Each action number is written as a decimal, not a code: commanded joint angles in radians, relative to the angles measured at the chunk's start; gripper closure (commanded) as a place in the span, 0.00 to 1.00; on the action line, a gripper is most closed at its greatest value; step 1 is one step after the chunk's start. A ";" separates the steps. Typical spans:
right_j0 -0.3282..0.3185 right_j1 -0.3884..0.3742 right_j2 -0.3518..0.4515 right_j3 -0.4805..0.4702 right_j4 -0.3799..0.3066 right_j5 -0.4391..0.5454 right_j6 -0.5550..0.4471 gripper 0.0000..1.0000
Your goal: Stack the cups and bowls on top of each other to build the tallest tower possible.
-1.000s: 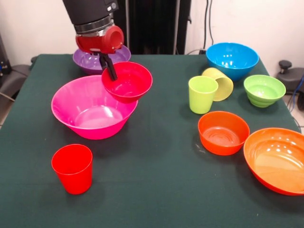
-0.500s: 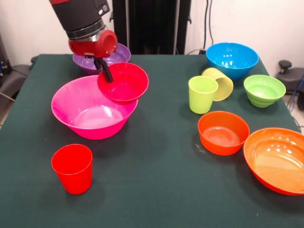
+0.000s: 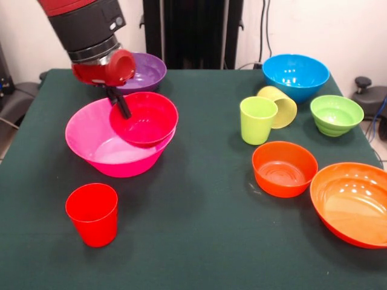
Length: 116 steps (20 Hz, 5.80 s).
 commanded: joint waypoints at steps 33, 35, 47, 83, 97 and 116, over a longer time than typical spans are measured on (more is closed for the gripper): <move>-0.019 0.177 0.021 -0.293 -0.182 0.052 -0.372 1.00; -0.020 0.179 0.023 -0.296 -0.184 0.053 -0.369 1.00; -0.016 0.170 0.027 -0.296 -0.191 0.047 -0.333 1.00; -0.024 0.082 0.037 -0.192 -0.134 0.066 -0.243 1.00; 0.013 0.121 0.035 -0.257 -0.116 0.075 -0.225 1.00; 0.059 0.178 0.027 -0.337 -0.112 0.035 -0.201 1.00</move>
